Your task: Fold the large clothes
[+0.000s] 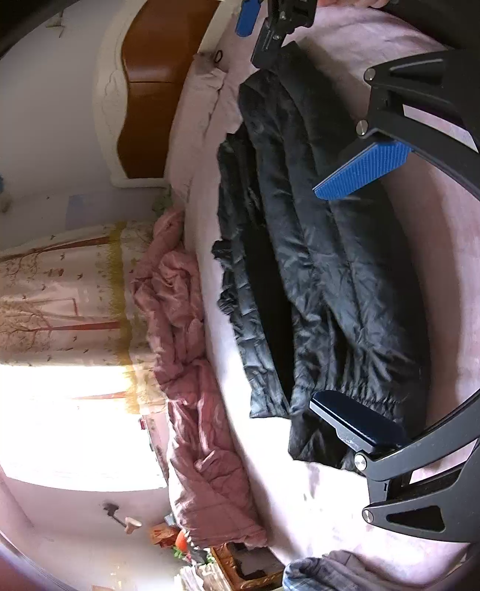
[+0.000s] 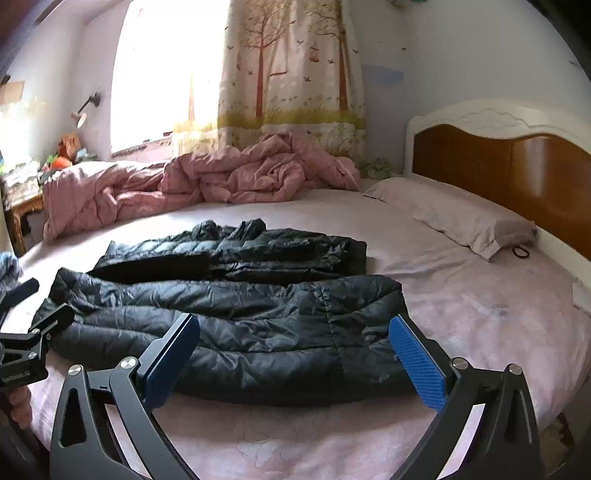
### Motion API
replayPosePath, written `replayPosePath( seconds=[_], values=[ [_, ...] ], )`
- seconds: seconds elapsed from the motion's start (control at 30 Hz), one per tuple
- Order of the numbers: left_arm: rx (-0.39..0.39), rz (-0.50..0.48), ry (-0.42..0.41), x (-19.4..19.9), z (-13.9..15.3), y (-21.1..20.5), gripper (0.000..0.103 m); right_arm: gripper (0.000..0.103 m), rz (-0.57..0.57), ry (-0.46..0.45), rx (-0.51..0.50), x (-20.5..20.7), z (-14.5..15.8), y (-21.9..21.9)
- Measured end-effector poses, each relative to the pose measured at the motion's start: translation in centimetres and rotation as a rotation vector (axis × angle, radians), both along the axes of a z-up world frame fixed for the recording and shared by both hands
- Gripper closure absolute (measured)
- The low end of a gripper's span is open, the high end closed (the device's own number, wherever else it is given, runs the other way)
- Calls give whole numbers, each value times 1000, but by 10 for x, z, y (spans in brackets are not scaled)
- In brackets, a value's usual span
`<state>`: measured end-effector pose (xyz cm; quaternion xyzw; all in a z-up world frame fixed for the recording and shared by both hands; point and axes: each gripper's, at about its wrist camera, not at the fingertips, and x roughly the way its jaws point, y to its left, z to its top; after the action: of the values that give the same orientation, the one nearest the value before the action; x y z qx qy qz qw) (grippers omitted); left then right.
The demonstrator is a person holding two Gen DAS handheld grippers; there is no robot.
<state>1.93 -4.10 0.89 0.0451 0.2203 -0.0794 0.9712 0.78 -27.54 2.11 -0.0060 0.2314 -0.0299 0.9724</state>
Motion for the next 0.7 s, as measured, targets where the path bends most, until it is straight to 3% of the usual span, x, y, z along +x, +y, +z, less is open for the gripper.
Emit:
replayPosePath(
  seconds=[0.07,0.2,0.3,0.43,0.57,0.7],
  values=[
    [-15,-20,39,7,-8,-2,1,0,8,14,-26,1,-4,3],
    [104,33,94,17,-28,-11,1,0,16,68,-115,9,-17,9],
    [109,25,137,19,-37,-12,1,0,17,99,-146,13,-25,9],
    [173,19,155,22,-44,-16,0,0,28,138,-180,19,-35,14],
    [254,-6,194,18,-58,-17,0,0,1,167,-324,23,-50,24],
    [305,2,206,16,-67,-16,0,0,67,201,-358,22,-58,32]
  ],
)
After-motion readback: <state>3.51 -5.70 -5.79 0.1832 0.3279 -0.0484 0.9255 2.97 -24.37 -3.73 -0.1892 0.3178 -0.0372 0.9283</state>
